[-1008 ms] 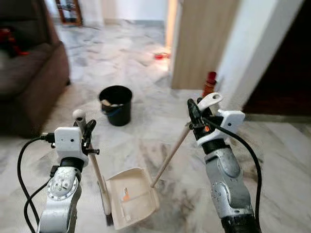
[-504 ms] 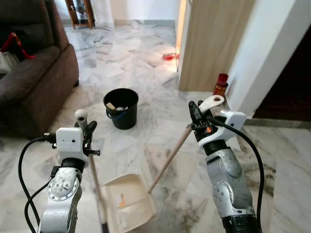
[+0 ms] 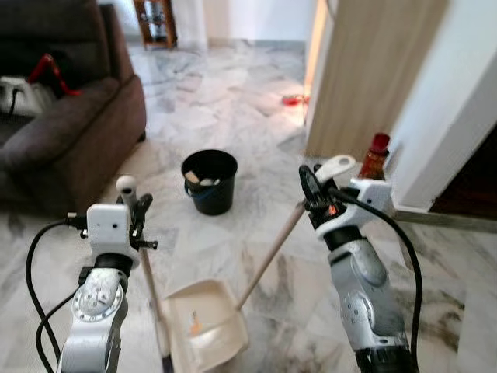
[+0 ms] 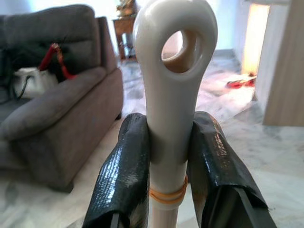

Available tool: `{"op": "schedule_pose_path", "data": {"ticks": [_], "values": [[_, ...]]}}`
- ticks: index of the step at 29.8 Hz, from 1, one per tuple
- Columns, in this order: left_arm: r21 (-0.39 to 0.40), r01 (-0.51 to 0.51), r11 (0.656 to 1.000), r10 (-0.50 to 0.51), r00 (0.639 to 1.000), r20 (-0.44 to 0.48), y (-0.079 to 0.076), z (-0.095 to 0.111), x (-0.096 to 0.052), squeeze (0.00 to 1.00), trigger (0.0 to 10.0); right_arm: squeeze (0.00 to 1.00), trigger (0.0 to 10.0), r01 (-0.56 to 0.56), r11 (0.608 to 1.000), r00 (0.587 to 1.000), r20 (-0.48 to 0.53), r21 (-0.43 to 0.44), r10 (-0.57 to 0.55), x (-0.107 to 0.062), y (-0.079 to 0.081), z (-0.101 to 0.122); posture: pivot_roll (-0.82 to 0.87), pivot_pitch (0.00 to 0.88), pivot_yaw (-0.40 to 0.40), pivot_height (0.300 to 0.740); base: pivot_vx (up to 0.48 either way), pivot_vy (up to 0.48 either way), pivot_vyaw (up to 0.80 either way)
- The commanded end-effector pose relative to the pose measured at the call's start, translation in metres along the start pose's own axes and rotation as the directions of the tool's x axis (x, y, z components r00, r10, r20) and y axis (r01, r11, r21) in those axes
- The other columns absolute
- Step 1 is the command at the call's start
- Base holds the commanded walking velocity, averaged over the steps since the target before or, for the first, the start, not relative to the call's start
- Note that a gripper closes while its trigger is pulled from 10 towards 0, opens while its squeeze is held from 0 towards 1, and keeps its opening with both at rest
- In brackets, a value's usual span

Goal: Sweep floor

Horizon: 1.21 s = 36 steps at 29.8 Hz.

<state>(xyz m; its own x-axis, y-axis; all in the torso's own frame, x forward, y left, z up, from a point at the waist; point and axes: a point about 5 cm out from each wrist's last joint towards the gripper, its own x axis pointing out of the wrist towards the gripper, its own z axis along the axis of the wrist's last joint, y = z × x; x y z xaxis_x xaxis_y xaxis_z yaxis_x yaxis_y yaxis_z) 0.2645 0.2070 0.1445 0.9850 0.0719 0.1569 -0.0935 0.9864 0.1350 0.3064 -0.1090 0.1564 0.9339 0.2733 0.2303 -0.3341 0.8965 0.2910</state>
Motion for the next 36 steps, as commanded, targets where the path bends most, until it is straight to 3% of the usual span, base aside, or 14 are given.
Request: {"op": "schedule_pose_path", "data": {"ticks": [1, 36], "values": [[0.001, 0.007, 1.000, -0.007, 0.998, 0.058, -0.002, 0.013, 0.003, 0.00, 10.0, 0.00, 10.0, -0.029, 0.998, 0.999, 0.034, 0.062, 0.027, 0.002, 0.009, 0.005, 0.03, 0.039, 0.020, 0.740, 0.285, 0.000, 0.00], [0.017, 0.008, 1.000, -0.009, 0.998, 0.065, -0.003, 0.015, 0.005, 0.00, 10.0, 0.00, 10.0, -0.101, 0.993, 0.994, 0.046, 0.063, 0.099, 0.006, 0.019, 0.011, 0.03, 0.060, 0.013, 0.740, 0.353, 0.000, 0.00]]}}
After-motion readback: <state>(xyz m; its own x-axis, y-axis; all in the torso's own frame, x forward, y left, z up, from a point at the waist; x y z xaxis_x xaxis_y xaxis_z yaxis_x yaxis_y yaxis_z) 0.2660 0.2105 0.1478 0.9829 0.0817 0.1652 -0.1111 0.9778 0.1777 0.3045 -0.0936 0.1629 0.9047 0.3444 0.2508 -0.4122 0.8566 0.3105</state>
